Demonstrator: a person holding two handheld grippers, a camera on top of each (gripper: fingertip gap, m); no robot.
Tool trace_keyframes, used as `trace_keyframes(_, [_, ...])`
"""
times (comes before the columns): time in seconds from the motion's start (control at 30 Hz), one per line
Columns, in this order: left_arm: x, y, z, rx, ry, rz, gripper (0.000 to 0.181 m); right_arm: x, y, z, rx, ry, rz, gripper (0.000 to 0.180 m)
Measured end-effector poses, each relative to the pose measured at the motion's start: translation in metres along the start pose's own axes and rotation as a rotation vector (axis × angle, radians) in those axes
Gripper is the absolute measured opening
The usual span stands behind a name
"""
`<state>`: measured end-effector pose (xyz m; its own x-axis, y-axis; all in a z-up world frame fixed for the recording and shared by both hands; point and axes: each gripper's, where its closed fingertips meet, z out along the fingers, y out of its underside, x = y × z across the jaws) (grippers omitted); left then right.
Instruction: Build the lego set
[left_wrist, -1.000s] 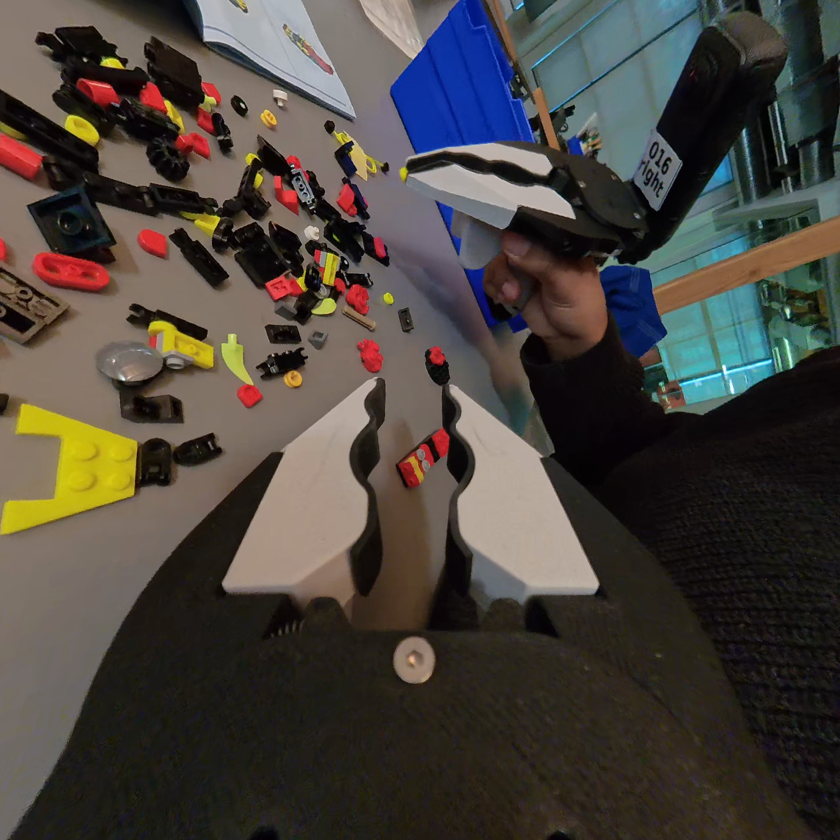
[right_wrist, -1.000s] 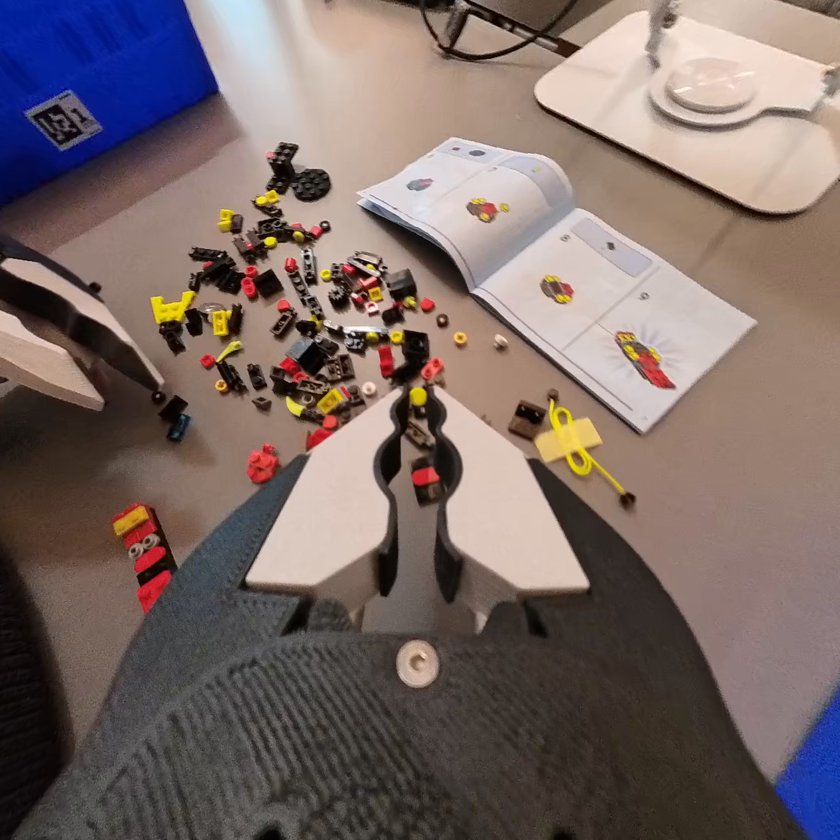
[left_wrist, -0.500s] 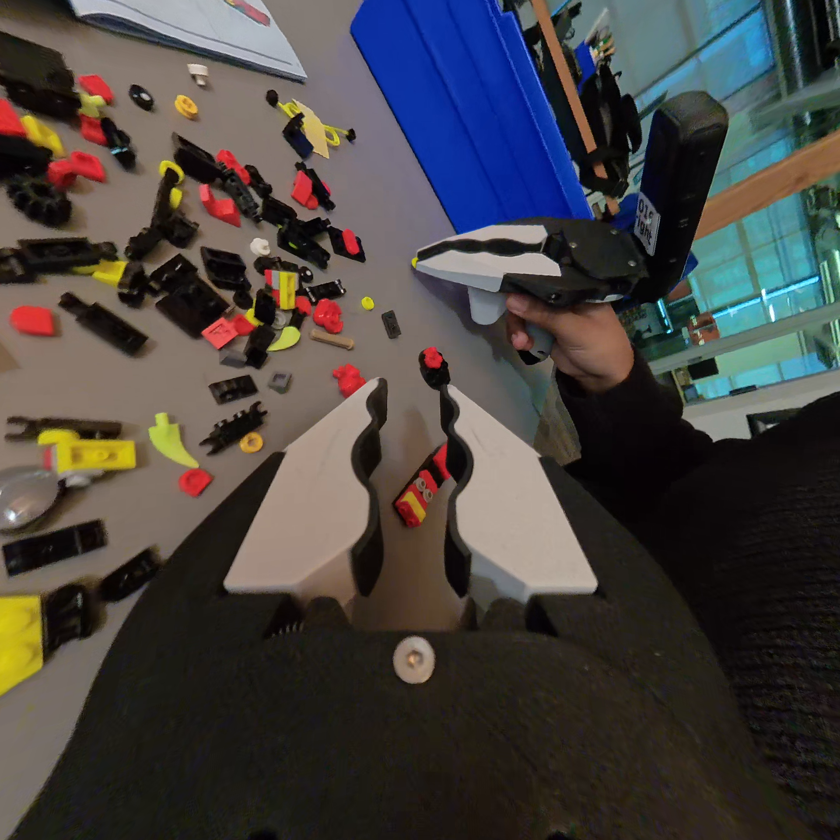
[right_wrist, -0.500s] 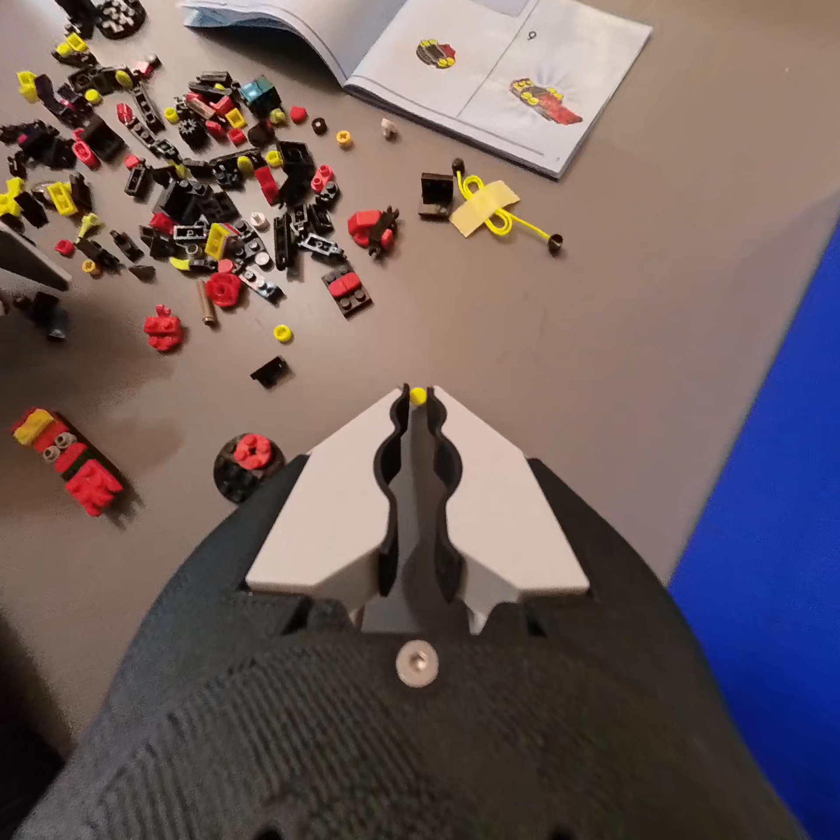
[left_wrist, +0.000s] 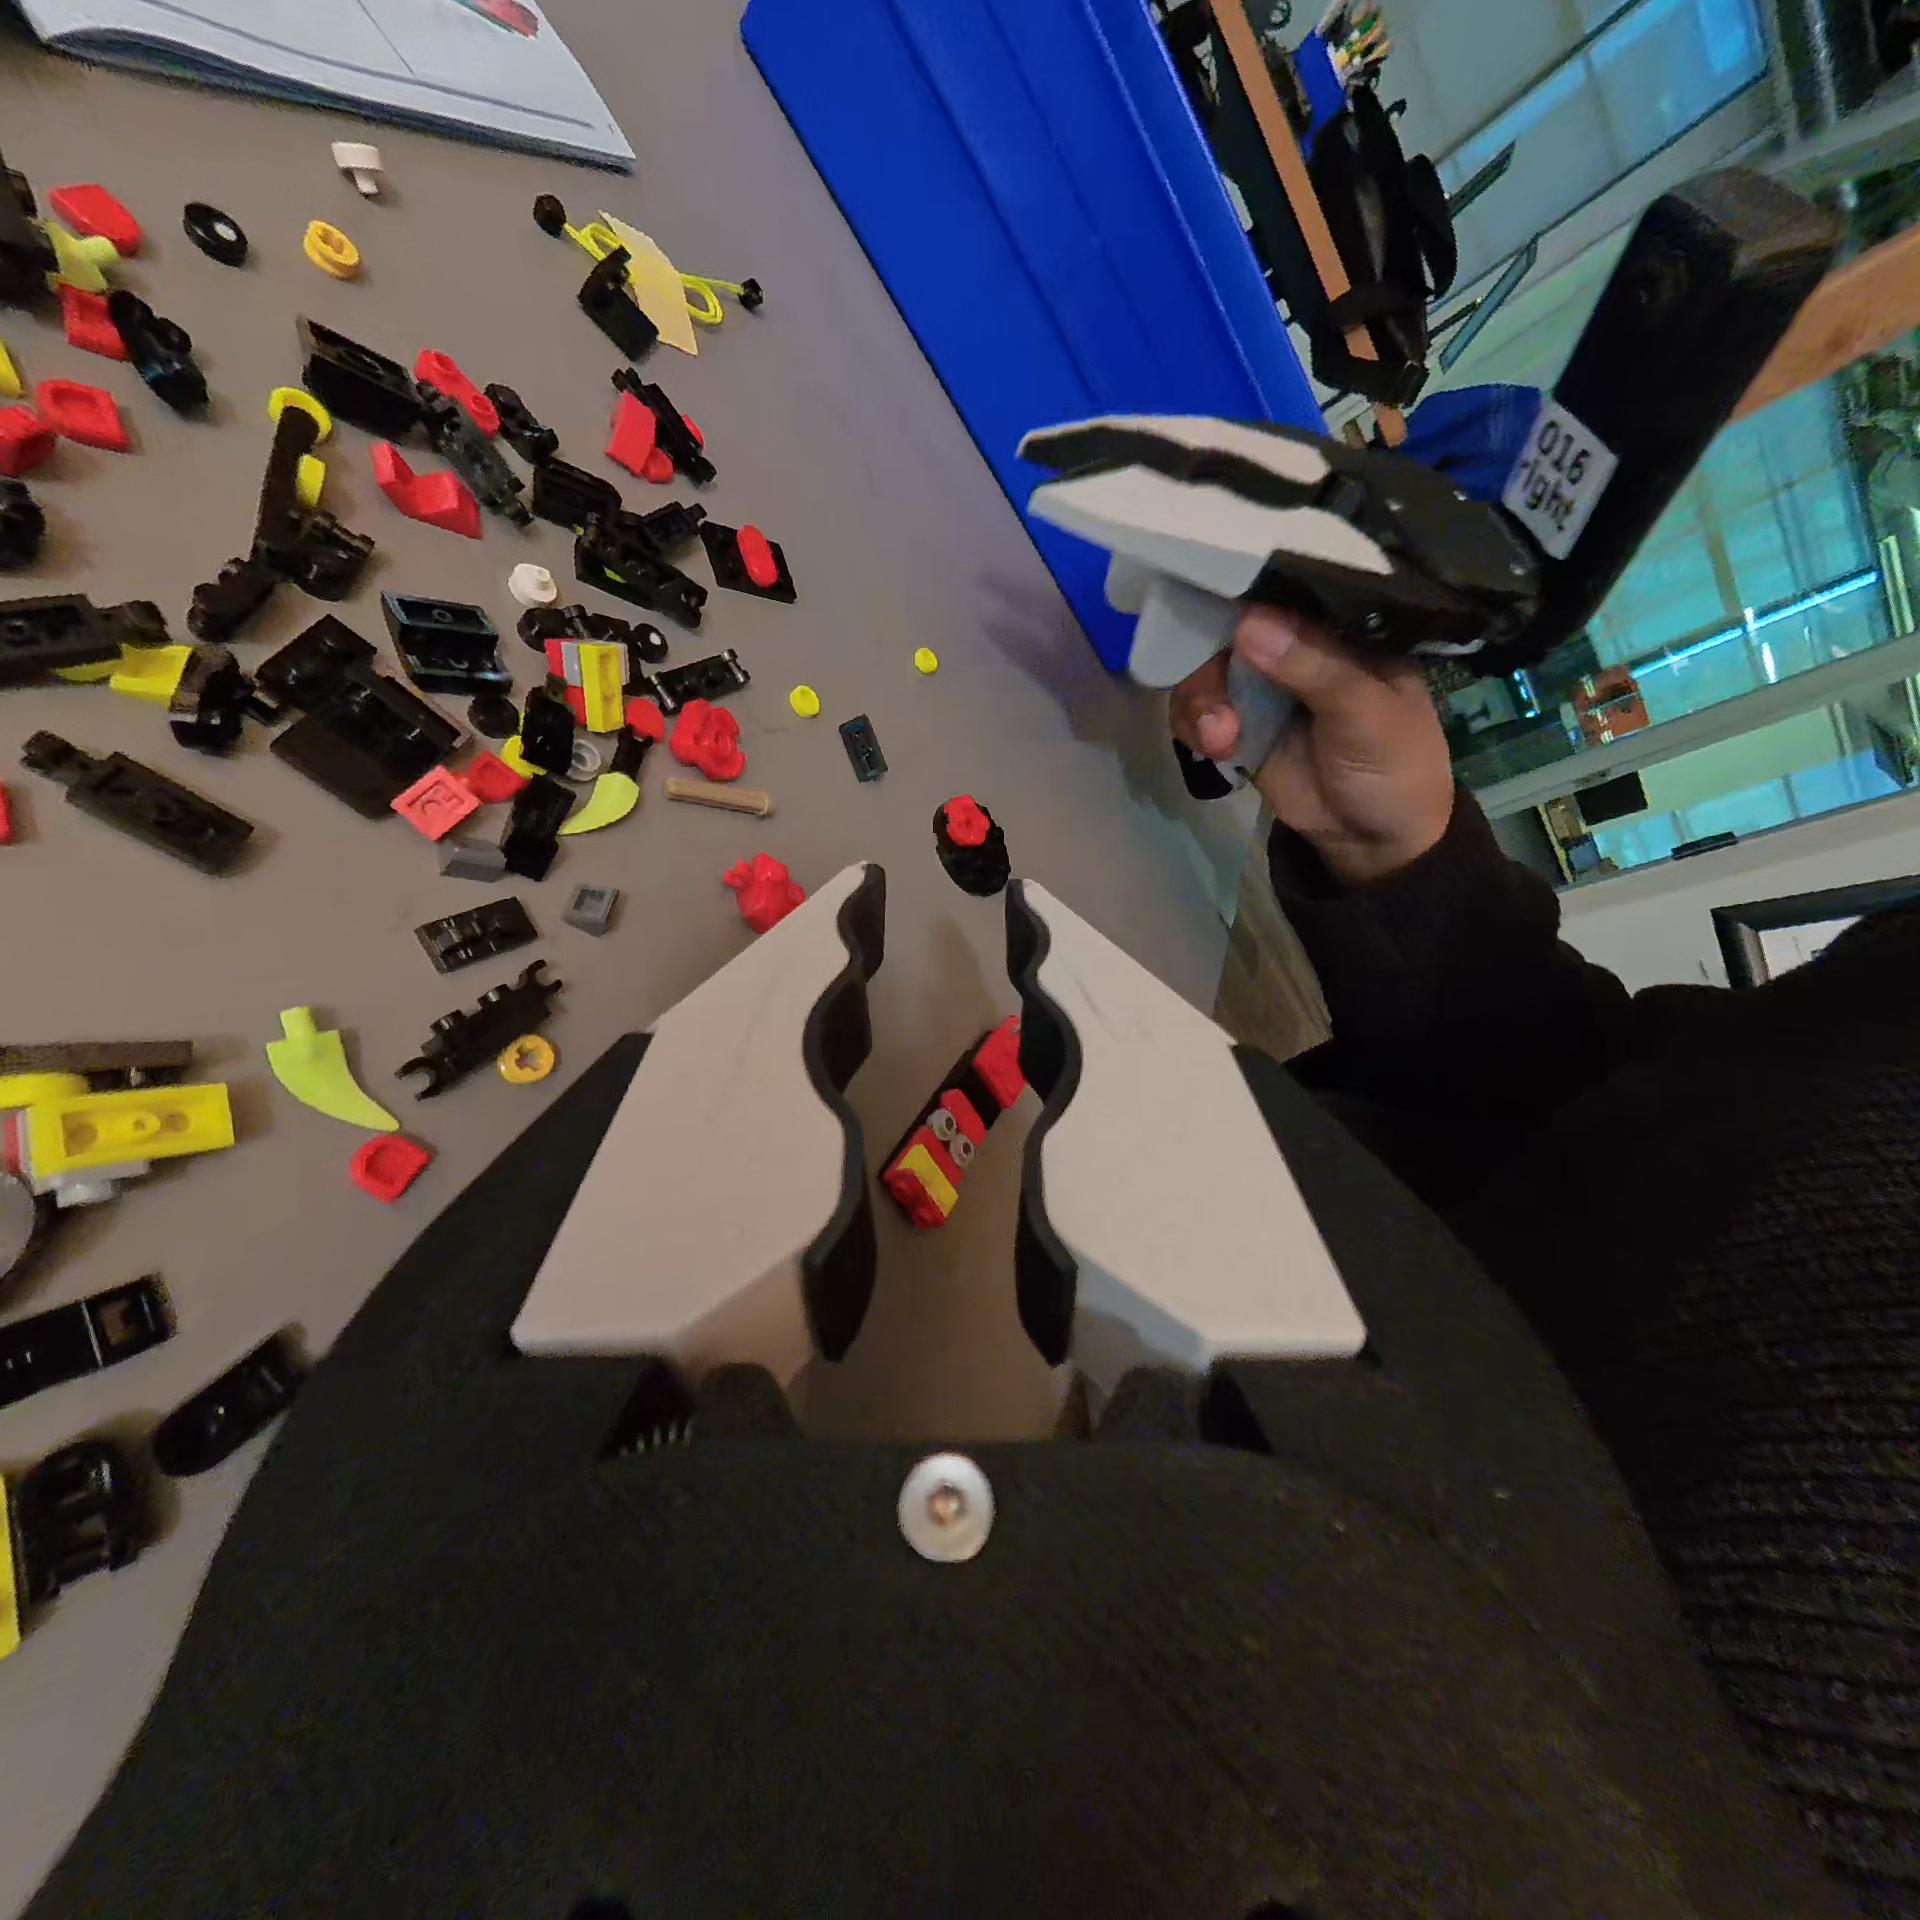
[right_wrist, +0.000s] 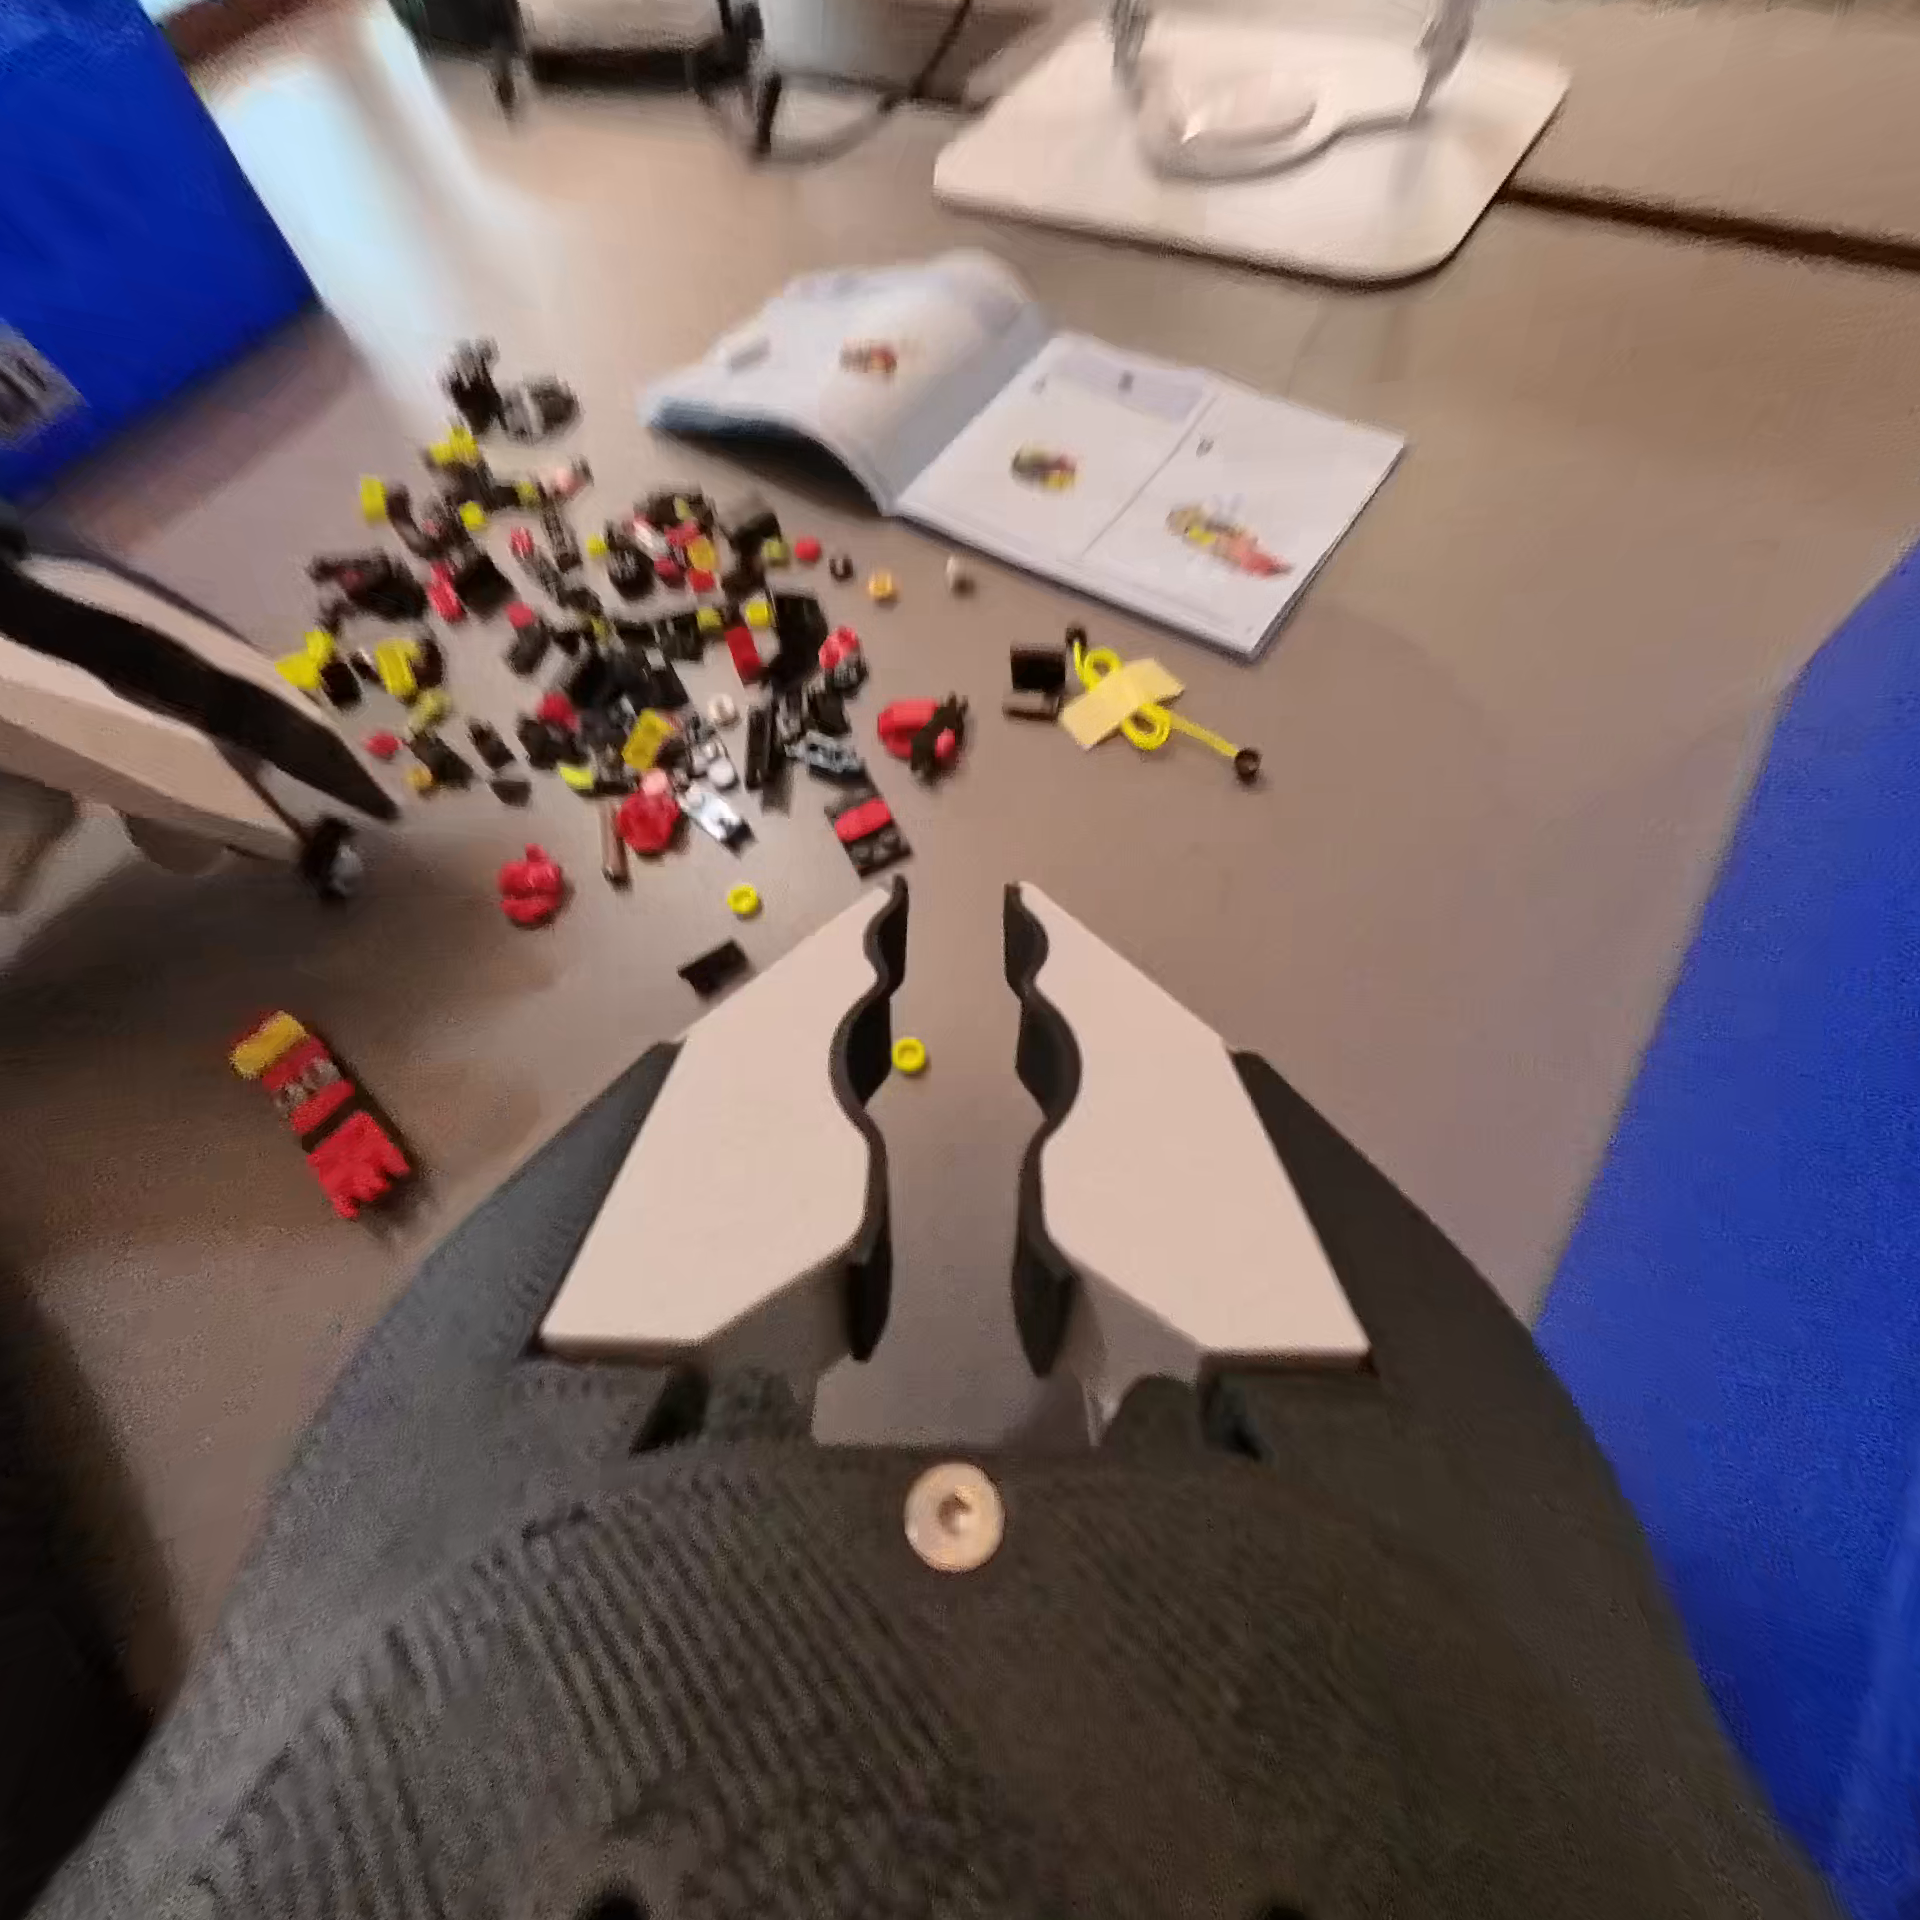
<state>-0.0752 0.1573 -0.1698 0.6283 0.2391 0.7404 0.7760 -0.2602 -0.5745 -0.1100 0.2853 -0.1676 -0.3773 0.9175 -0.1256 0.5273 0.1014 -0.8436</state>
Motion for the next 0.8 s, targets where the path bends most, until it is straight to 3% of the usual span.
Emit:
trace_keyframes(0.1, [0.000,0.001,-0.006,0.017,0.008,-0.025,0.020,-0.004,0.011,0.012,-0.085,0.005,-0.069,0.012])
trace_keyframes(0.23, [-0.003,0.002,-0.017,0.051,0.003,-0.057,0.020,-0.020,-0.001,0.024,-0.057,-0.064,-0.085,0.010])
trace_keyframes(0.3, [-0.004,0.001,-0.022,0.069,0.002,-0.076,0.020,-0.030,0.005,0.031,-0.107,-0.112,-0.129,0.001])
trace_keyframes(0.47, [-0.007,0.003,-0.031,0.100,-0.008,-0.107,0.021,-0.060,0.012,0.044,-0.166,-0.236,-0.160,0.004])
trace_keyframes(0.6, [-0.008,0.003,-0.035,0.109,-0.009,-0.115,0.021,-0.059,0.031,0.055,-0.276,-0.210,-0.215,0.007])
trace_keyframes(0.8, [-0.007,0.005,-0.033,0.099,-0.009,-0.109,0.021,-0.058,0.029,0.053,-0.268,-0.191,-0.220,0.006])
